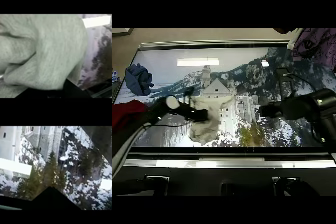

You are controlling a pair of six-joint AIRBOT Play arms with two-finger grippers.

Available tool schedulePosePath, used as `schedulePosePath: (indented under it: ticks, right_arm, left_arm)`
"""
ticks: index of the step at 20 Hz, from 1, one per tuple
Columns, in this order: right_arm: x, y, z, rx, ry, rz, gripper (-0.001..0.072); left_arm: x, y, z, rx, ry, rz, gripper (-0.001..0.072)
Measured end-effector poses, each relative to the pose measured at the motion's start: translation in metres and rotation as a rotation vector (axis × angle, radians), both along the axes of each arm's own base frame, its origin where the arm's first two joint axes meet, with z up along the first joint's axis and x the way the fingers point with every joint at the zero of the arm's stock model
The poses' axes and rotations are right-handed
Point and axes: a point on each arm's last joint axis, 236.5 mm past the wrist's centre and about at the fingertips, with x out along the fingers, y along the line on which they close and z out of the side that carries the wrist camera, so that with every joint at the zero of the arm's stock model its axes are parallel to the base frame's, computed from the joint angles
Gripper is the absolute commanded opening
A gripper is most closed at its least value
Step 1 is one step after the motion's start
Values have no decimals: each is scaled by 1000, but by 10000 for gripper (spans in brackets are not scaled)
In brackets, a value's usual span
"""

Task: Fold the clothes and pants, and hang the long-sleeved shirts on hangers.

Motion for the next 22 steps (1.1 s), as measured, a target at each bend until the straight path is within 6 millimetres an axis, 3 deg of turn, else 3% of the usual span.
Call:
schedulePosePath:
  ticks: [1, 2, 3, 4, 5, 8, 11, 13, 14, 16, 18, 22]
  right_arm:
    - [-6, -5, 3, -16, 3, 4, 99]
    - [-11, -8, 4, -24, 11, 3, 101]
    - [-14, -10, 5, -34, 15, 6, 153]
    - [-17, -12, 6, -39, 19, 5, 289]
    - [-17, -14, 6, -44, 17, 3, 313]
    - [-6, -36, 12, -122, -38, -40, 314]
    - [20, -85, 23, -110, -140, -278, 314]
    - [36, -106, 7, 29, -147, -444, 324]
    - [42, -108, -11, 116, -106, -500, 324]
    - [50, -96, -57, 295, 35, -536, 325]
    - [56, -74, -97, 438, 171, -506, 430]
    - [69, -36, -149, 609, 305, -421, 443]
  left_arm:
    - [-9, -24, -1, -22, -3, -12, 27]
    - [-19, -46, -4, -42, 1, -21, 85]
    - [-27, -61, -7, -53, 8, -26, 276]
    - [-34, -73, -9, -64, 15, -25, 544]
    - [-36, -79, -8, -73, 16, -17, 690]
    - [-27, -69, 5, -91, 21, 26, 704]
    - [-4, -32, 29, -96, 3, 82, 703]
    - [14, 0, 48, -103, -26, 129, 703]
    - [22, 15, 54, -103, -39, 154, 703]
    - [36, 41, 64, -107, -58, 206, 703]
    - [46, 62, 70, -106, -69, 251, 703]
    - [56, 84, 74, -106, -78, 297, 703]
